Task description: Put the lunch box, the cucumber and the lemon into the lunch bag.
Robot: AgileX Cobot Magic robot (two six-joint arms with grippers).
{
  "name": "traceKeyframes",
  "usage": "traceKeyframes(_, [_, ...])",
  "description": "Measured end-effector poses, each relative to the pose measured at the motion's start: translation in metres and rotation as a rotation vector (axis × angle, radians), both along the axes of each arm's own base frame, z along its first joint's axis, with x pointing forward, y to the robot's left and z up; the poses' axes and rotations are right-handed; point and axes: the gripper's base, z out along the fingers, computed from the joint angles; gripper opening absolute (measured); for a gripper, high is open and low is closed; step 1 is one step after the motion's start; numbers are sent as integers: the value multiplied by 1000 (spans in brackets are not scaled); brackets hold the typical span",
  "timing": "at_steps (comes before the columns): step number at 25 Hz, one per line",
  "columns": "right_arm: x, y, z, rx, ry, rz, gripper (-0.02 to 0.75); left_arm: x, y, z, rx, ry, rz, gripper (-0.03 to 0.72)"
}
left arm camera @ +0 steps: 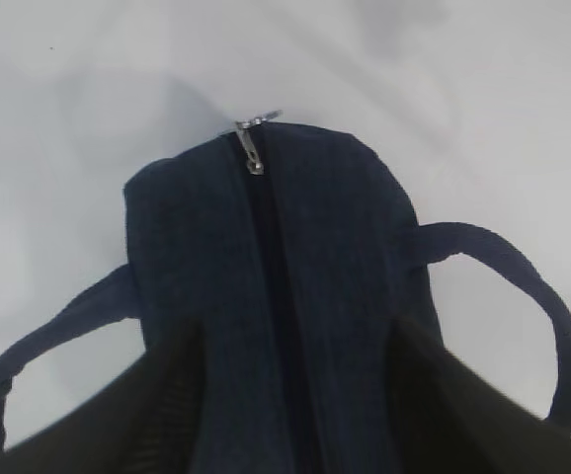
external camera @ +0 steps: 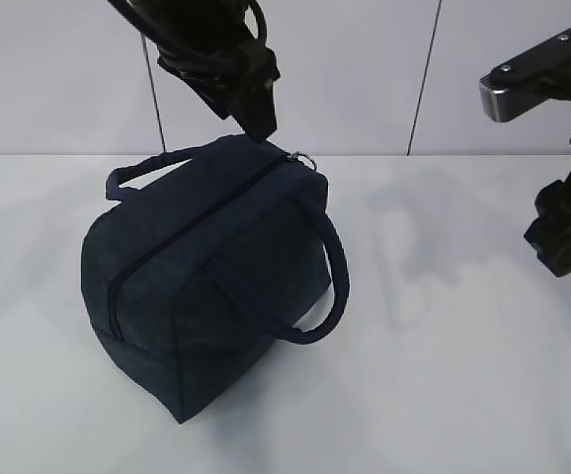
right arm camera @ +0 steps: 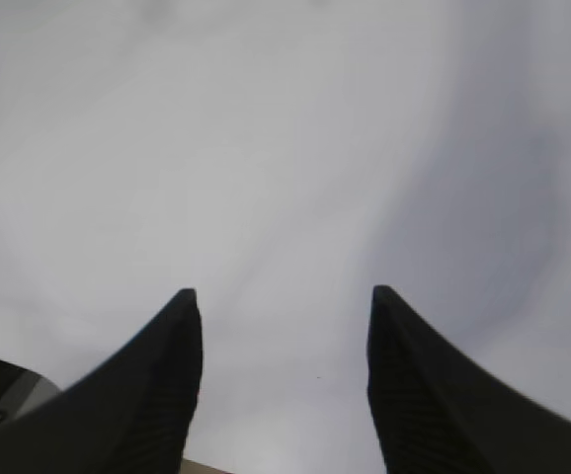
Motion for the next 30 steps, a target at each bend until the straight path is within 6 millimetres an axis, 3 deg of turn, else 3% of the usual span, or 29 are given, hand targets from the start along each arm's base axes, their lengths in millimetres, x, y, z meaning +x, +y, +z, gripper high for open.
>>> traceKeyframes(8, [2,-4,1,-49,-21,7,391,-19,-14,-31,74,86,-29,422])
traceKeyframes(16, [2,-5,1,-55,-24,8,391,-27,-20,-37,93,103,-9,422])
traceKeyframes(22, [2,-5,1,-55,-24,8,391,-32,-16,-58,145,161,-4,424])
traceKeyframes(30, [2,-5,1,-57,-25,8,391,-32,-18,-62,130,186,-3,420])
